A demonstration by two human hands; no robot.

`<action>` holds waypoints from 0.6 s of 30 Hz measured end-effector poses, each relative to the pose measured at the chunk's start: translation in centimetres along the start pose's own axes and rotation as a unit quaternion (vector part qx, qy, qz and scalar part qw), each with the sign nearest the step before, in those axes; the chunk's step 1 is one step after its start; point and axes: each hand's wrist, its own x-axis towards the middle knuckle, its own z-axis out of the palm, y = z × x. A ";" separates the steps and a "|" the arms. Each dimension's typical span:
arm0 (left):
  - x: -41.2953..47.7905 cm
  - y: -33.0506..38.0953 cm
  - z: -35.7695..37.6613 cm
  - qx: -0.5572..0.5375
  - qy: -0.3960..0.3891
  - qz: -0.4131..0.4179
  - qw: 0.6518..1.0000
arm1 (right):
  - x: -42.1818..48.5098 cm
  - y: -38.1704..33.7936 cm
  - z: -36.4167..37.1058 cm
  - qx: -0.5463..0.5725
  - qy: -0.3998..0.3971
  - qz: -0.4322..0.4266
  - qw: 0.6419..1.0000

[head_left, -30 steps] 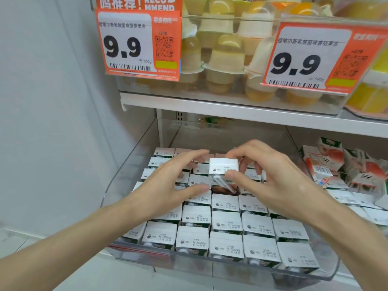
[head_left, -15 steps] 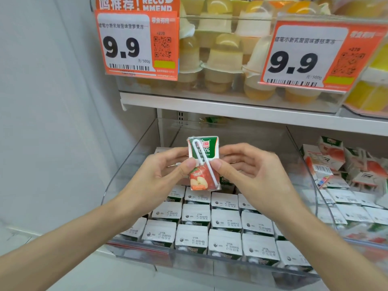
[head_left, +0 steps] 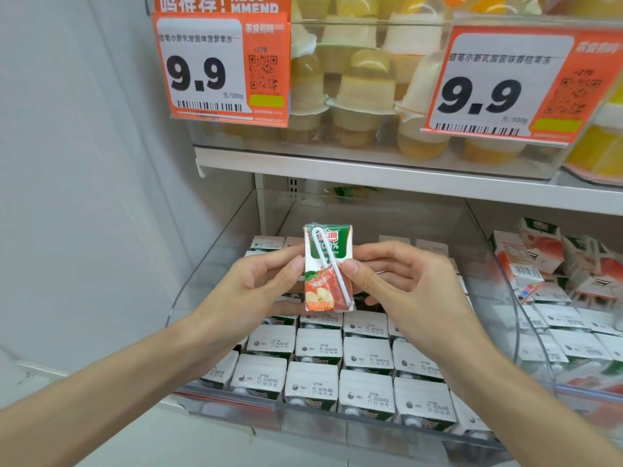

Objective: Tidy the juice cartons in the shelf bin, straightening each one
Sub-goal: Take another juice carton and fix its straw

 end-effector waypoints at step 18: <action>-0.1 0.6 0.3 -0.025 0.016 -0.009 1.000 | -0.1 0.2 0.3 0.029 0.006 0.013 0.999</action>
